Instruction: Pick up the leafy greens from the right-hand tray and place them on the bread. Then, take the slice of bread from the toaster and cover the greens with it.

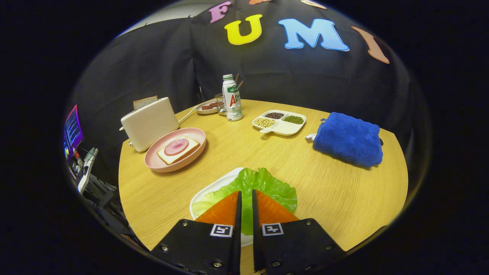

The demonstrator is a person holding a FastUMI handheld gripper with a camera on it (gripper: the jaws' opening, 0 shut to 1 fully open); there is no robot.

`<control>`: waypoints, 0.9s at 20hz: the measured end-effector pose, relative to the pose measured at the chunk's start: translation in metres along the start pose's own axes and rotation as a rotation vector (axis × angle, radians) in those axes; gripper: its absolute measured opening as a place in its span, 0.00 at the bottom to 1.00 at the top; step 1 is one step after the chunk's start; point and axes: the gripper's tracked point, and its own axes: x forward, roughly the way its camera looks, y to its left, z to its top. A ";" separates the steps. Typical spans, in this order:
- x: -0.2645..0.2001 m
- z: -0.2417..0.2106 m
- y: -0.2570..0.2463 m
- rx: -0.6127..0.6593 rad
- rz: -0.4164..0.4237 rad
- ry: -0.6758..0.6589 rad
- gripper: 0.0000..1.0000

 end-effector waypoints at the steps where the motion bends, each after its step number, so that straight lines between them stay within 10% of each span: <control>1: -0.002 -0.003 -0.005 -0.020 -0.024 0.019 0.14; 4: -0.002 -0.010 -0.016 -0.098 -0.096 0.064 0.20; 6: -0.001 -0.018 -0.013 -0.101 -0.098 0.099 0.68; 18: 0.016 -0.042 0.003 -0.073 -0.036 0.211 0.85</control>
